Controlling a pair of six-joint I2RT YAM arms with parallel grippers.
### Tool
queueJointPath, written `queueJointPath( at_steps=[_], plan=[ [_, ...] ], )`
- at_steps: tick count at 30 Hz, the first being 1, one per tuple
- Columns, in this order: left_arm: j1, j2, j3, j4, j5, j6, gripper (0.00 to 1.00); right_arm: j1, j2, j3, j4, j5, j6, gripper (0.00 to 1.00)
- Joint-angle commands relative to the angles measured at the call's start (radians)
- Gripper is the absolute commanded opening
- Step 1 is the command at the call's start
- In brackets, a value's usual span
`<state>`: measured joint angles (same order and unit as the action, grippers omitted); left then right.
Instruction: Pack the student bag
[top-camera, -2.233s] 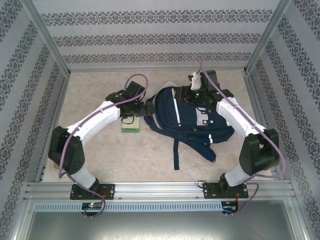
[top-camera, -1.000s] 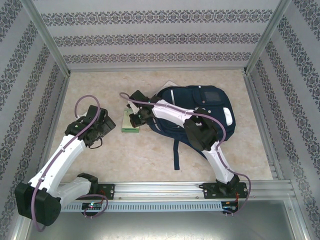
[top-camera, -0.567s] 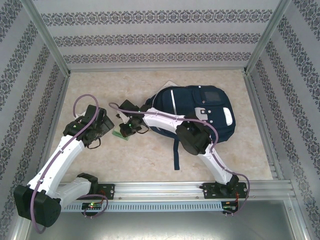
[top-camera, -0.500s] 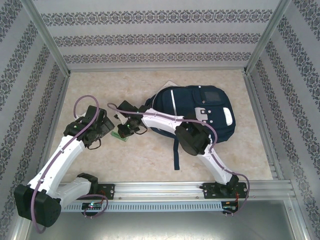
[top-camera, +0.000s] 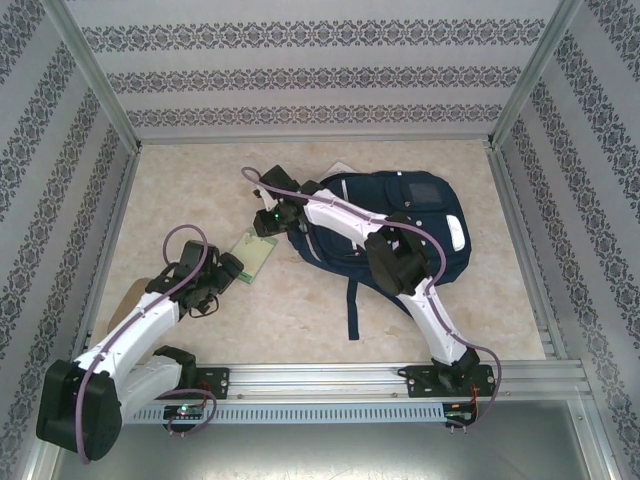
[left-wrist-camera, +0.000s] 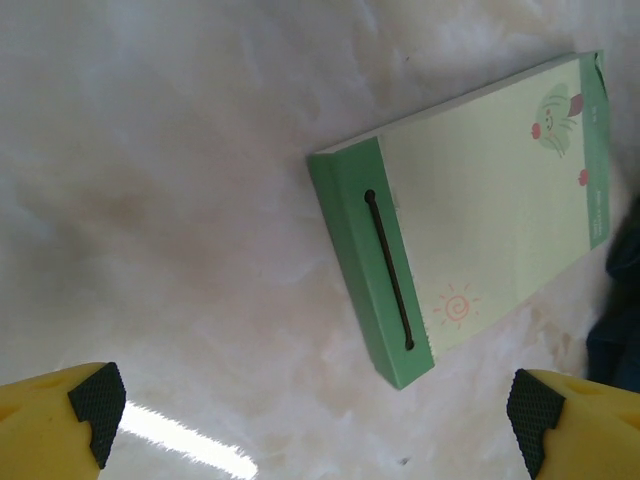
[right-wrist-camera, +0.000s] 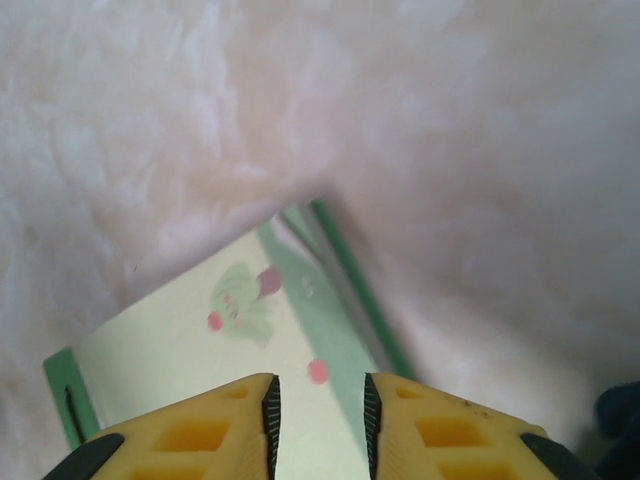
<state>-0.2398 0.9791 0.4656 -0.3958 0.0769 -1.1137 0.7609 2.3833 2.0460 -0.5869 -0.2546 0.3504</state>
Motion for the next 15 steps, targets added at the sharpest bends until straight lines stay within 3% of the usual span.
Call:
queueJointPath(
  at_steps=[1,8,15],
  plan=[
    [0.013,-0.013,-0.053,0.215,0.029,-0.083,1.0,0.012,0.053,0.052,-0.027,0.052,-0.063,0.33],
    [0.013,0.085,-0.074,0.326,0.078,-0.078,1.0,0.005,0.139,0.125,-0.06,-0.015,-0.083,0.35],
    [0.013,0.21,-0.024,0.343,0.115,-0.052,1.0,0.031,0.14,0.085,-0.091,0.021,-0.1,0.36]
  ],
)
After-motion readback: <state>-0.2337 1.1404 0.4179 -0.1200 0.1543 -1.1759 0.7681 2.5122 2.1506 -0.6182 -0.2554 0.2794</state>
